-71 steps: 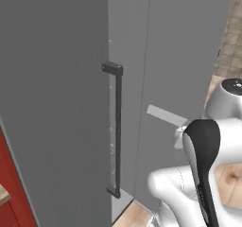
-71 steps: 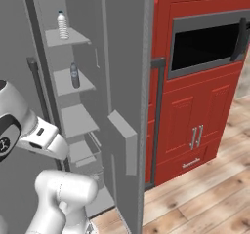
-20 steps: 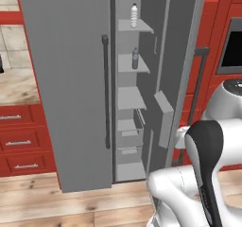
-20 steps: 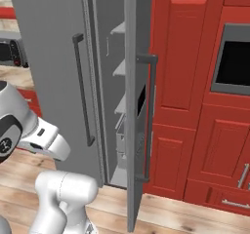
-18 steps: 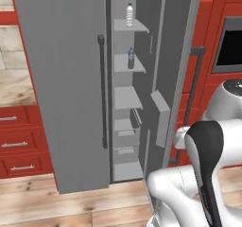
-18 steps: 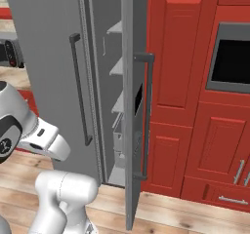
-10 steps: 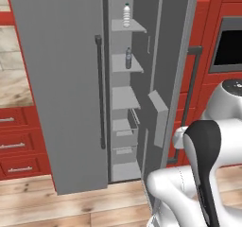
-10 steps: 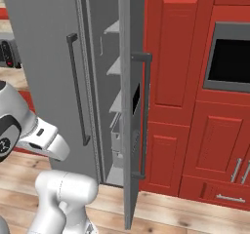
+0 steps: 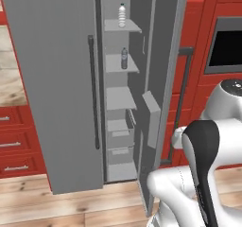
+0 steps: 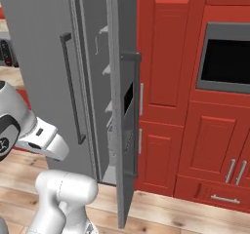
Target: Take the bottled waters from the counter and place them in the freezer to freeze. Close the freezer door after placing the bottles.
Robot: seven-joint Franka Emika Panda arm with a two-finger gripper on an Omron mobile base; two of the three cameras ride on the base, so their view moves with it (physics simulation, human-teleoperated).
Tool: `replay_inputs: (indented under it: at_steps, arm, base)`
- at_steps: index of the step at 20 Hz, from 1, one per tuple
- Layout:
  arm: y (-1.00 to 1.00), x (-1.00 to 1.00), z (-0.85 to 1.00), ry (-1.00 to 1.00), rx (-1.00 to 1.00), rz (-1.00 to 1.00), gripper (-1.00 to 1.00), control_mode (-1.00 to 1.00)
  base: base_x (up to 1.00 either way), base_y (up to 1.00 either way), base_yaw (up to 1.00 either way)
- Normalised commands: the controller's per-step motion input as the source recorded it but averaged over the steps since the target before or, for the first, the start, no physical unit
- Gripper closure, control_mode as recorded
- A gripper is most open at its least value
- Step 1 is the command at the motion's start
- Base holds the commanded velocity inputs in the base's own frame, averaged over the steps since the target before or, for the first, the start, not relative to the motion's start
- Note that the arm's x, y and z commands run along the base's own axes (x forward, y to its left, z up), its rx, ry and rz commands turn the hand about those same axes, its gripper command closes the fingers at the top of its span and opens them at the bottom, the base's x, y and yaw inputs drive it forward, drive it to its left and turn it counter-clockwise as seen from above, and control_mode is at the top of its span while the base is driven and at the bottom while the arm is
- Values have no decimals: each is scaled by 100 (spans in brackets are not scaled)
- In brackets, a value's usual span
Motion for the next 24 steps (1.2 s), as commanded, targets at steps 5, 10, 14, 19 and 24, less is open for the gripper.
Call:
replay_inputs:
  at_steps: [5,10,14,19,24]
  arm:
    - [0,0,0,0,0,0,-100,100]
    - [0,0,0,0,0,0,-100,100]
    - [0,0,0,0,0,0,-100,100]
    - [0,0,0,0,0,0,-100,100]
    - [0,0,0,0,0,0,-100,100]
  base:
    - [1,-28,0]
    - [19,-2,-1]
    - [22,0,0]
    - [19,0,0]
    - [41,0,0]
